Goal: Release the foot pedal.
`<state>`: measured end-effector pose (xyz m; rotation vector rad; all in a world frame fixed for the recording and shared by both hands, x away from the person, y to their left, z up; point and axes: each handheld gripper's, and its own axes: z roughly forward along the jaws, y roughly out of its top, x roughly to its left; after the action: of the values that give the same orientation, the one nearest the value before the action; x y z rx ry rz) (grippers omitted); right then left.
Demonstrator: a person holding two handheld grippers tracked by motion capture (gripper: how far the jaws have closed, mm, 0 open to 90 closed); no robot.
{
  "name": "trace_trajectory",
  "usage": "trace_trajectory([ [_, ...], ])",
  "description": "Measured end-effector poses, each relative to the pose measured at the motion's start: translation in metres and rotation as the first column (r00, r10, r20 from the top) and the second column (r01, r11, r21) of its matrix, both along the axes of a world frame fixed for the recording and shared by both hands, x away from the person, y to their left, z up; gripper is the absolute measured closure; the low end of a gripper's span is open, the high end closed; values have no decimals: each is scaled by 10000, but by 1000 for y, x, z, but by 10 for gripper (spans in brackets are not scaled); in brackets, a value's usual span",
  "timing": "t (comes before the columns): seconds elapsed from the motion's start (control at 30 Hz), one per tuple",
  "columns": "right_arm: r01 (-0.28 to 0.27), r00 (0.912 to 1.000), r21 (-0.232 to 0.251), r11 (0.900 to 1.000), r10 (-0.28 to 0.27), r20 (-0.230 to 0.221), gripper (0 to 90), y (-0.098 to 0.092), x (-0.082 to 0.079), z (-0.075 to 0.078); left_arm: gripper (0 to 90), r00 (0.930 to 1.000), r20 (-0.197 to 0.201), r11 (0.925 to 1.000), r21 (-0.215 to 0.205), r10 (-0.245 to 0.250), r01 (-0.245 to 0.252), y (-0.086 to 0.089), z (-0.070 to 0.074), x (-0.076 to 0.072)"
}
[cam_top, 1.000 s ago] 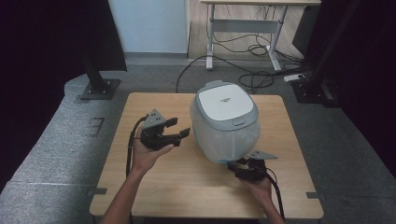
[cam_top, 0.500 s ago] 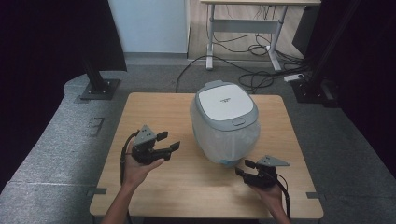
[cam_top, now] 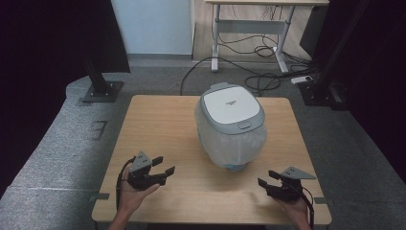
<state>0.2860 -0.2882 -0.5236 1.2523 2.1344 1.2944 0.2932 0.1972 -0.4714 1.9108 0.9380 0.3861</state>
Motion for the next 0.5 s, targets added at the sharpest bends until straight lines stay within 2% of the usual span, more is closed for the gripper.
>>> trace_trajectory([
  [0.13,197,9995,7,9998,-197,-236,358,-7,5,-5,357,9993,-363,9996,271,-14,24,-1,-17,1],
  [0.2,281,9990,-96,9996,-284,-335,357,-9,7,-8,354,9992,-394,9995,319,94,-82,0,-23,1],
  [0.4,533,9972,-162,9984,-541,-526,355,-16,11,-14,357,9984,-482,9989,375,311,-294,3,-30,2],
  [0.5,610,9967,-370,9975,-629,-521,343,-17,13,-15,357,9981,-481,9986,388,376,-357,4,-31,2],
])
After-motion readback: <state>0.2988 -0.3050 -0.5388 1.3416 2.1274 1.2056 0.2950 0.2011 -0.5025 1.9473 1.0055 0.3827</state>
